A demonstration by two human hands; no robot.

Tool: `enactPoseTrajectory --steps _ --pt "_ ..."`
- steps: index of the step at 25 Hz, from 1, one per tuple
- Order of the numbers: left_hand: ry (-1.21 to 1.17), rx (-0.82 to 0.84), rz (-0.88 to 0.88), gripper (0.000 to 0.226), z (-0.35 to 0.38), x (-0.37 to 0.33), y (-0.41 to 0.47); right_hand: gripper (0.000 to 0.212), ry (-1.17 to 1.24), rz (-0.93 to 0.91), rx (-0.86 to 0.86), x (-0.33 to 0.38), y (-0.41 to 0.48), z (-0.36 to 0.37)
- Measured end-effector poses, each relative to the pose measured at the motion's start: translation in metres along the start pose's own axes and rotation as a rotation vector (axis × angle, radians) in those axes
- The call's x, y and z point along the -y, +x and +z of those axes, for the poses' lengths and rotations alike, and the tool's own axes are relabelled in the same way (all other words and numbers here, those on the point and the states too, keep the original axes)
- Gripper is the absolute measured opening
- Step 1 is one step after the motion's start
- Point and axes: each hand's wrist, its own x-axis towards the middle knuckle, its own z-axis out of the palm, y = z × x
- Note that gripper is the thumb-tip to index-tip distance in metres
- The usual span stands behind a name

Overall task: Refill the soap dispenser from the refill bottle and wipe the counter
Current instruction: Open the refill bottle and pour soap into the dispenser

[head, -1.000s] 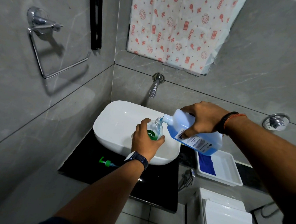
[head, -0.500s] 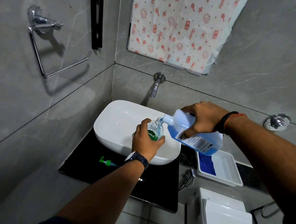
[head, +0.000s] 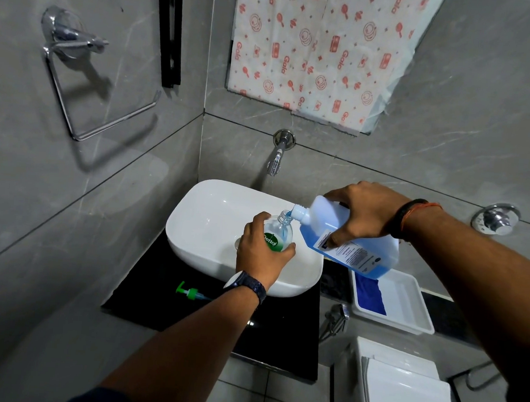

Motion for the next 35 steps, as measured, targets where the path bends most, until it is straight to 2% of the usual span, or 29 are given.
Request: enactPoseTrajectory --steps 17,35 --pt "0.002 -0.011 0.007 0.074 0.0017 -0.0020 0.0020 0.083 0.017 0.008 0.013 -0.0036 0.0029 -0.0005" --pt "0.000 -0.022 0.008 0.072 0.0010 -0.0035 0.0013 0.068 0.013 0.006 0.003 -0.0010 0.0015 -0.0026"
